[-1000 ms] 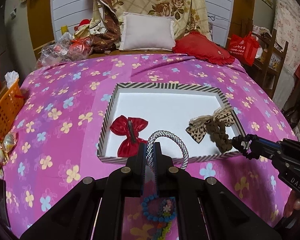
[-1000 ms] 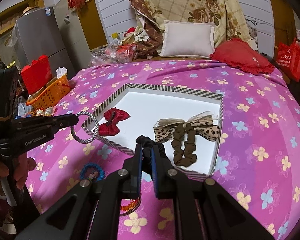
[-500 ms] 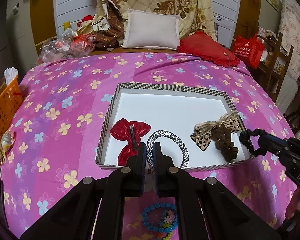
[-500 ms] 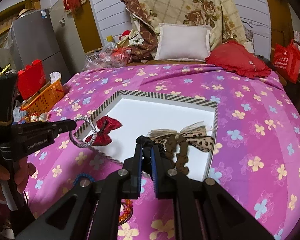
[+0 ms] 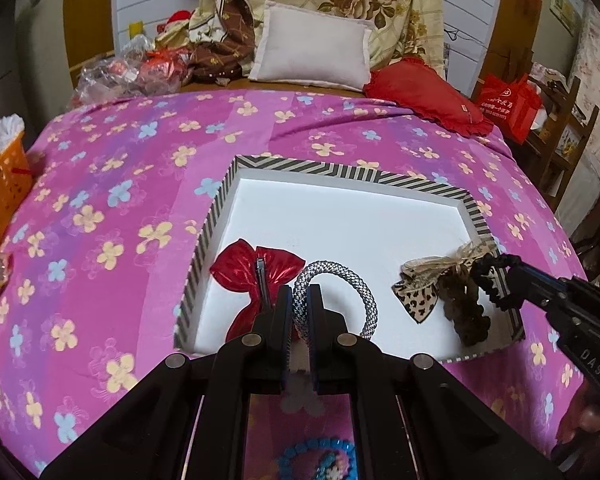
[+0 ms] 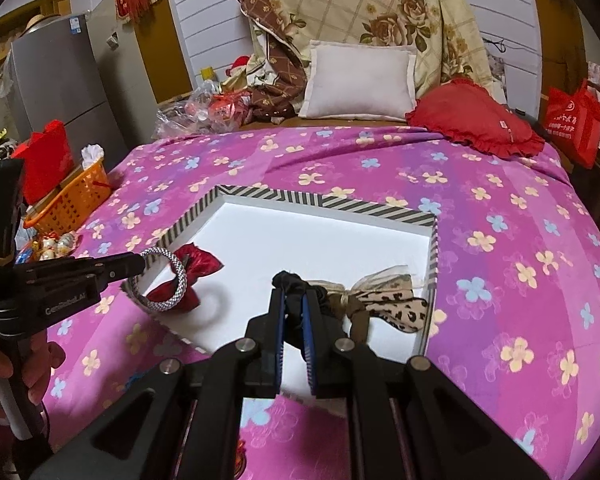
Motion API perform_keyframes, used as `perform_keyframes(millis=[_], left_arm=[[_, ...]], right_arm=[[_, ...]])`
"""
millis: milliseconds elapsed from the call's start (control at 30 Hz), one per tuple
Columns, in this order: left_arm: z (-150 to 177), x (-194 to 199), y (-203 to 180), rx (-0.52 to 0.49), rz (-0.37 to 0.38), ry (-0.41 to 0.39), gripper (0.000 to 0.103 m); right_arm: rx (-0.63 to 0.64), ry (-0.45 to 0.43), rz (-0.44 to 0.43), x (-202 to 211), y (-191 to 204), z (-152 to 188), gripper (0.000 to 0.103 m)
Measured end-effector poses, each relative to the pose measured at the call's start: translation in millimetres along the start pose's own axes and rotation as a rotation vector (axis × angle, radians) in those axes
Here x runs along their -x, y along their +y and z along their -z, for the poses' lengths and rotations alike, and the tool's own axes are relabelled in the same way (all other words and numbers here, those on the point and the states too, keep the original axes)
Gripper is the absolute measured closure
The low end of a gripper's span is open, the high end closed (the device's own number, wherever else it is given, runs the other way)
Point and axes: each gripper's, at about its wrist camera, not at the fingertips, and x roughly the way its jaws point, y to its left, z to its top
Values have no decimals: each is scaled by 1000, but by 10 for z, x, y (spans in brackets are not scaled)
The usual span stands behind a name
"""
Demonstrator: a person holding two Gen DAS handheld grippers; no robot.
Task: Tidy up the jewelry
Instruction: 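Carry the silver bracelet with the left tool while the right tool carries the black scrunchie into the tray, then open both tools to release the items and withdraw from the tray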
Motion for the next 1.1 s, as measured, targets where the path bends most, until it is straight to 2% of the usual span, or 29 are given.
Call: perform_keyframes(millis=[167,400,633,733,867,967,1100], left_arm=[[-35,-208,27,20,9,36,103],[17,-466,114,35,-22,88,103],[56,-584,129,32,-40,110,103],[60,-605,141,35,-55,109,103],[62,-584,154,46,-56,99,103],[61,-515,175,66,-30,74,91],[50,-425,161,57,-61,63,88]], right_arm=[[3,53,-2,-309,14,13,94],[18,138,-46,-708,147,125,94],[-7,190,-75,-945,142,196,94],[-37,208,-91,-986,93,225,91],[-62,190,-113,-909,63,226,77],[-71,169,-121,-807,62,205,71],[-64,136,-112,-651,87,189,64]])
